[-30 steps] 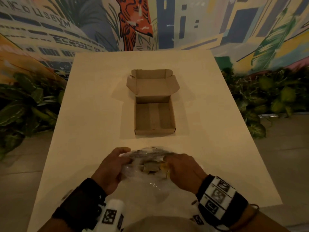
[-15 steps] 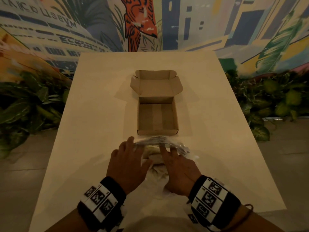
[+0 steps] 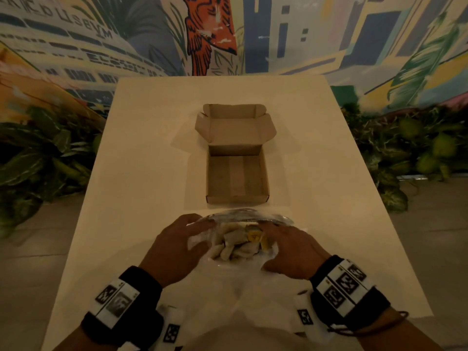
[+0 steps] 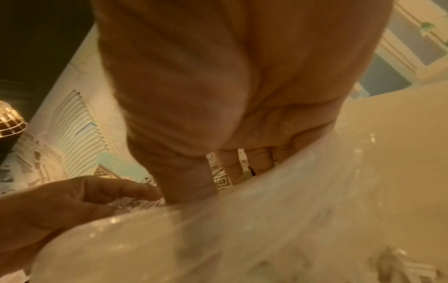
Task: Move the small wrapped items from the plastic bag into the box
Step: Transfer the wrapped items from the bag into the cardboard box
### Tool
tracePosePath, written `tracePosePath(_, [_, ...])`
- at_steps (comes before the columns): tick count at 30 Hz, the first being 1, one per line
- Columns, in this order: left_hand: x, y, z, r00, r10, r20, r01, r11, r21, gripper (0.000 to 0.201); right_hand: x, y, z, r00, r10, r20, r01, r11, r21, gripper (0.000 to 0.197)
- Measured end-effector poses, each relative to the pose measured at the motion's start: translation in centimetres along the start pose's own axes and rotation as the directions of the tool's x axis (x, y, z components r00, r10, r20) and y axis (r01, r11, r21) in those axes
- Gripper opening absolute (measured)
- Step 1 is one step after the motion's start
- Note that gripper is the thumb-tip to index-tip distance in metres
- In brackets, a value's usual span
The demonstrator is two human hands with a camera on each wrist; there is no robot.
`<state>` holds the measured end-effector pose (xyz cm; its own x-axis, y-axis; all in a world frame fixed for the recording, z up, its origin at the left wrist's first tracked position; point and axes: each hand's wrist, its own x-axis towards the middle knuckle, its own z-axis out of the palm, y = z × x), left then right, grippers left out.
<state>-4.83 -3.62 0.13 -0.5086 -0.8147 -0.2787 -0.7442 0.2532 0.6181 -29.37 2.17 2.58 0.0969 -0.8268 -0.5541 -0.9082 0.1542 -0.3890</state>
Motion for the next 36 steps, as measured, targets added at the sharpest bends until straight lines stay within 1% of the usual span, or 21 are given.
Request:
tracePosePath(2, [-0.3, -0.4, -0.7, 0.997, 0.028, -0.077, -0.027, 1.0, 0.012, 0.047, 0.0, -0.1, -0.1, 1.0, -0.021, -0.007, 0.021, 1.0, 0.0, 0.078])
tracePosePath(3, [-0.5, -0.5, -0.8, 0.995, 0.027, -0.097, -0.024, 0.999, 0.032, 0.046, 0.0, -0.3, -0.1, 0.999, -0.035, -0.013, 0.035, 0.999, -0.003, 0.07])
tracePosePath(4, [-0.6, -0.4, -0.9, 0.994, 0.014, -0.109, -0.009, 0.999, 0.046, 0.05, -0.2, -0.6, -0.4, 0.998, -0.059, -0.034, 0.059, 0.998, -0.013, 0.061])
tracePosePath(6, [-0.9, -0.3, -1.0, 0.992, -0.012, -0.129, 0.018, 0.999, 0.043, 0.056, -0.5, -1.8, -0.9, 0.984, -0.127, -0.123, 0.122, 0.991, -0.052, 0.046])
tracePosePath(7, [-1.0, -0.1, -1.0, 0.991, -0.021, -0.134, 0.026, 0.999, 0.036, 0.055, -0.4, -2.5, -1.1, 0.974, -0.158, -0.161, 0.15, 0.987, -0.058, 0.042])
tracePosePath(9, [-1.3, 0.2, -0.9, 0.992, -0.041, -0.123, 0.042, 0.999, 0.005, 0.049, 0.2, -4.4, -1.3, 0.963, -0.203, -0.177, 0.195, 0.979, -0.06, 0.034])
tracePosePath(10, [-1.3, 0.2, -0.9, 0.993, -0.041, -0.113, 0.041, 0.999, -0.005, 0.049, 0.8, -5.2, -1.1, 0.963, -0.223, -0.154, 0.213, 0.974, -0.075, 0.032])
tracePosePath(13, [-1.5, 0.1, -0.8, 0.997, -0.011, -0.078, 0.01, 1.0, -0.019, 0.063, 3.6, -6.0, 1.0, 0.972, -0.228, -0.054, 0.215, 0.959, -0.185, 0.028])
tracePosePath(15, [-1.5, -0.1, -0.9, 0.998, -0.018, -0.055, 0.016, 0.999, -0.032, 0.068, 4.9, -5.6, 1.9, 0.981, -0.188, -0.051, 0.172, 0.96, -0.22, 0.026])
tracePosePath(17, [-1.6, -0.4, -1.0, 0.998, -0.032, -0.059, 0.027, 0.996, -0.081, 0.066, 5.2, -4.9, 1.8, 0.986, -0.153, -0.059, 0.131, 0.952, -0.277, 0.023])
tracePosePath(19, [-1.7, -0.7, -1.0, 0.997, -0.04, -0.067, 0.032, 0.993, -0.116, 0.063, 5.1, -4.1, 1.4, 0.983, -0.151, -0.101, 0.114, 0.946, -0.304, 0.023])
tracePosePath(20, [-1.7, -0.7, -0.9, 0.997, -0.045, -0.067, 0.037, 0.992, -0.12, 0.061, 4.9, -3.9, 1.1, 0.978, -0.167, -0.125, 0.126, 0.95, -0.285, 0.025])
tracePosePath(22, [-1.7, -0.8, -0.8, 0.995, -0.061, -0.073, 0.05, 0.989, -0.142, 0.056, 4.4, -3.9, 0.7, 0.968, -0.22, -0.121, 0.19, 0.956, -0.223, 0.028])
tracePosePath(24, [-1.7, -0.9, -0.8, 0.995, -0.062, -0.083, 0.048, 0.985, -0.163, 0.054, 4.0, -4.5, 0.7, 0.954, -0.292, -0.066, 0.274, 0.939, -0.208, 0.03])
tracePosePath(26, [-1.7, -0.8, -0.9, 0.994, -0.061, -0.091, 0.045, 0.985, -0.166, 0.054, 4.0, -5.2, 1.3, 0.938, -0.346, 0.013, 0.339, 0.909, -0.242, 0.033])
tracePosePath(27, [-1.7, -0.7, -0.9, 0.994, -0.06, -0.096, 0.044, 0.986, -0.164, 0.055, 4.2, -5.4, 1.8, 0.938, -0.344, 0.05, 0.345, 0.902, -0.261, 0.036])
tracePosePath(29, [-1.7, -0.7, -1.0, 0.993, -0.056, -0.102, 0.039, 0.986, -0.163, 0.06, 4.8, -5.6, 2.8, 0.954, -0.286, 0.094, 0.301, 0.914, -0.271, 0.039])
tracePosePath(30, [-1.7, -0.7, -1.0, 0.993, -0.053, -0.104, 0.036, 0.986, -0.165, 0.062, 5.1, -5.6, 3.2, 0.961, -0.262, 0.082, 0.275, 0.924, -0.264, 0.037])
tracePosePath(32, [-1.6, -0.7, -0.9, 0.993, -0.054, -0.107, 0.036, 0.985, -0.167, 0.063, 5.4, -5.5, 3.5, 0.965, -0.26, 0.027, 0.257, 0.927, -0.272, 0.029])
tracePosePath(36, [-1.7, -0.7, -0.8, 0.991, -0.062, -0.121, 0.042, 0.986, -0.16, 0.064, 5.0, -4.7, 2.7, 0.951, -0.309, -0.016, 0.293, 0.917, -0.269, 0.026])
